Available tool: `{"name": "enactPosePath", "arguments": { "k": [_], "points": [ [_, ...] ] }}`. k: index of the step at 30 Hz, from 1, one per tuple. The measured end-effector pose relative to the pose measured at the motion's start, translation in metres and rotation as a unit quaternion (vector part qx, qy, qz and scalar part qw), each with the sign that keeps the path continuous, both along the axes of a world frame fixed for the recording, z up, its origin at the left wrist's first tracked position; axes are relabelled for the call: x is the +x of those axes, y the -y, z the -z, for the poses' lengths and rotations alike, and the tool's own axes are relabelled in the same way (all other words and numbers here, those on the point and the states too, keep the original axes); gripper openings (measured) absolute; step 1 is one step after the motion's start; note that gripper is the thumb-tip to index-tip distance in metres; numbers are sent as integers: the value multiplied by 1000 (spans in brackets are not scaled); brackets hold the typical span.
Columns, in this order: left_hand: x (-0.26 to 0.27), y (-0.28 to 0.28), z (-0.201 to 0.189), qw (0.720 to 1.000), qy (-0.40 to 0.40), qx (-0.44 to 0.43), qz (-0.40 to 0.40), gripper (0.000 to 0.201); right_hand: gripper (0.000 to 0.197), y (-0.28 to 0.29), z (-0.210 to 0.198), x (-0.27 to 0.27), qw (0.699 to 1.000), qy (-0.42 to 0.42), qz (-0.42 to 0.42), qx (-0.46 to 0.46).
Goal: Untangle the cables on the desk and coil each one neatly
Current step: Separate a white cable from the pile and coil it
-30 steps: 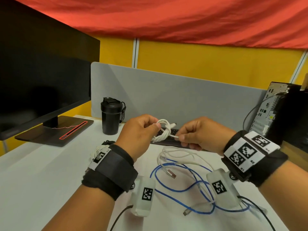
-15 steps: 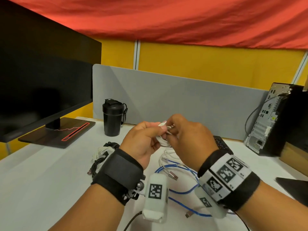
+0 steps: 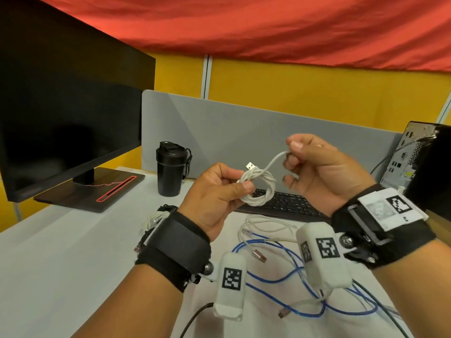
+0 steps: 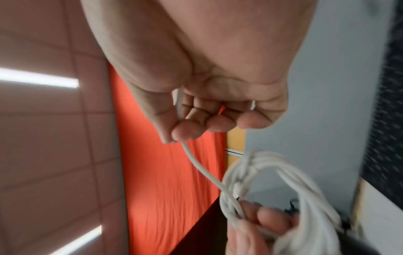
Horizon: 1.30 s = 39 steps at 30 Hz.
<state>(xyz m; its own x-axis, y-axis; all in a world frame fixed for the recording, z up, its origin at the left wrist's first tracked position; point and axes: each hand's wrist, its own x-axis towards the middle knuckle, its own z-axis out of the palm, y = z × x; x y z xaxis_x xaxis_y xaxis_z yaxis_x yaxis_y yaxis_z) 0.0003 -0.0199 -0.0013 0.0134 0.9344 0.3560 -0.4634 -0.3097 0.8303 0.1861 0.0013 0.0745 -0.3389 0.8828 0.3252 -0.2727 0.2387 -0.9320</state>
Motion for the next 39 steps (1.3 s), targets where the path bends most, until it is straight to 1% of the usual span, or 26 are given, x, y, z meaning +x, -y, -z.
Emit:
{"name": "enactPosePath", "arguments": {
  "k": [2, 4, 5, 6, 7, 8, 9, 10, 11, 12, 14, 15, 16, 17, 20, 22, 23, 24, 26, 27, 28, 30, 34, 36, 37, 39],
  "points": [
    [-3, 1, -1, 996, -91, -15, -12, 34, 7, 2, -8, -4, 991, 97, 51, 71],
    [-5, 1, -1, 981, -189, -30, -9, 66, 9, 7, -12, -9, 971, 199, 49, 125],
    [-7, 2, -3, 966, -258, -21, -22, 80, 8, 9, -12, -10, 962, 234, 31, 137],
    [-9, 3, -4, 942, -334, 3, -39, 85, 7, 11, -12, -11, 956, 257, 9, 142],
    [-10, 4, -4, 915, -398, 43, -54, 76, 5, 14, -12, -11, 953, 269, -14, 140],
    [-9, 4, -4, 888, -447, 84, -67, 56, 3, 15, -12, -11, 953, 271, -32, 135],
    [-7, 6, -5, 868, -478, 114, -77, 33, 3, 16, -12, -11, 955, 263, -38, 130],
    [-4, 9, -4, 860, -487, 133, -80, 15, 4, 15, -12, -11, 959, 253, -27, 127],
    [0, 10, -3, 861, -480, 149, -81, 9, 7, 12, -11, -10, 962, 244, 2, 126],
    [2, 10, -3, 870, -460, 159, -79, 10, 9, 8, -8, -8, 964, 233, 44, 120],
    [4, 9, -4, 915, -372, 150, -54, 23, 7, 1, 0, -4, 969, 208, 114, 72],
    [3, 8, -5, 933, -330, 137, -46, 30, 6, -1, 6, -3, 970, 206, 124, 35],
    [1, 7, -5, 940, -310, 128, -58, 33, 5, -3, 14, -1, 969, 217, 118, 5],
    [0, 6, -5, 936, -315, 126, -91, 33, 7, -3, 22, 1, 965, 241, 107, -11],
    [-2, 1, 1, 890, -385, 132, -203, 16, 13, 3, 34, 4, 937, 344, 64, -11],
    [-1, -1, 4, 878, -404, 131, -220, 13, 11, 5, 31, 5, 921, 384, 63, -3],
    [-1, -2, 5, 875, -409, 131, -222, 14, 11, 6, 28, 5, 915, 394, 85, 11],
    [-1, -2, 6, 870, -418, 131, -227, 15, 11, 6, 26, 4, 905, 402, 128, 46],
    [0, -3, 7, 853, -444, 129, -241, 16, 12, 10, 25, -1, 865, 411, 239, 160],
    [1, -3, 8, 848, -452, 123, -247, 17, 13, 15, 25, -6, 845, 414, 266, 210],
    [1, -3, 9, 850, -449, 114, -250, 18, 15, 20, 25, -11, 830, 425, 270, 241],
    [2, -3, 9, 865, -426, 90, -249, 19, 18, 27, 28, -17, 818, 454, 249, 252],
    [6, -2, 9, 904, -362, 54, -219, 24, 17, 29, 24, -18, 812, 486, 238, 218],
    [8, -2, 9, 912, -342, 48, -222, 23, 18, 30, 22, -18, 800, 521, 228, 192],
    [8, -2, 9, 915, -332, 46, -224, 23, 18, 31, 24, -19, 802, 528, 220, 174],
    [6, -2, 8, 923, -313, 40, -222, 22, 16, 31, 28, -20, 822, 505, 218, 147]
  ]
}}
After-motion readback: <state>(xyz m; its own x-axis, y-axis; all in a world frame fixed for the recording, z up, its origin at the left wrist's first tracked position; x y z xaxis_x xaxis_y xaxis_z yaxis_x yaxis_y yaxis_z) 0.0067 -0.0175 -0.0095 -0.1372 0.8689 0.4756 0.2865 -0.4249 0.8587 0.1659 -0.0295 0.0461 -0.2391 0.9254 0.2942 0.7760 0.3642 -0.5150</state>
